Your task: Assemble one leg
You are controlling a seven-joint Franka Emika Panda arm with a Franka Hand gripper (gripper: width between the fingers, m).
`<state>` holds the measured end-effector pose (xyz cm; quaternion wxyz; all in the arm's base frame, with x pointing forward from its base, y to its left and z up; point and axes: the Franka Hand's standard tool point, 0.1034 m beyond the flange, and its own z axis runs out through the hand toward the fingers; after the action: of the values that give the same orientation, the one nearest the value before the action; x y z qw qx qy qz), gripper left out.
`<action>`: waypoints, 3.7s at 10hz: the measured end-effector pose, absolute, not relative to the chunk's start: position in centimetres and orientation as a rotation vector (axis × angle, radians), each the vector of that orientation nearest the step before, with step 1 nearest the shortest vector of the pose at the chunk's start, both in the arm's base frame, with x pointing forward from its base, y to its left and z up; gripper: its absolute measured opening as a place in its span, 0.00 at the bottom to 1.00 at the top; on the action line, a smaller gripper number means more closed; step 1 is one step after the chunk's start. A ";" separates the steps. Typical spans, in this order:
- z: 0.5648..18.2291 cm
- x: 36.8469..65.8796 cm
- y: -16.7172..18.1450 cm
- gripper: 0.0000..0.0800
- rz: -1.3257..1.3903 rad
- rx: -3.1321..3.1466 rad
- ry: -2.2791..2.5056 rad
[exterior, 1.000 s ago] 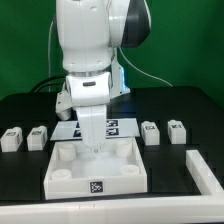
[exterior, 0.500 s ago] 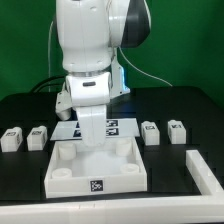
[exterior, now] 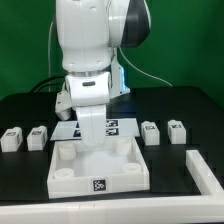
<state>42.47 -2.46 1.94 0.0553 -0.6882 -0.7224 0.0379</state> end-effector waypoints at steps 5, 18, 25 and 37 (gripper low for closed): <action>2.0 45.7 0.8 0.08 0.072 -2.146 -2.162; 2.0 49.0 6.2 0.48 0.002 -2.169 -2.163; 2.0 49.0 6.1 0.81 0.002 -2.171 -2.160; 6.4 46.3 11.3 0.81 -0.022 -2.877 -1.122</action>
Offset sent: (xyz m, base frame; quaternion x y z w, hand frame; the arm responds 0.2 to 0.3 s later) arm 0.0390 0.0343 -0.0016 -0.0173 0.0118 -0.0063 0.9998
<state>46.33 11.31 6.42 0.0267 -0.9313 -0.3633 -0.0072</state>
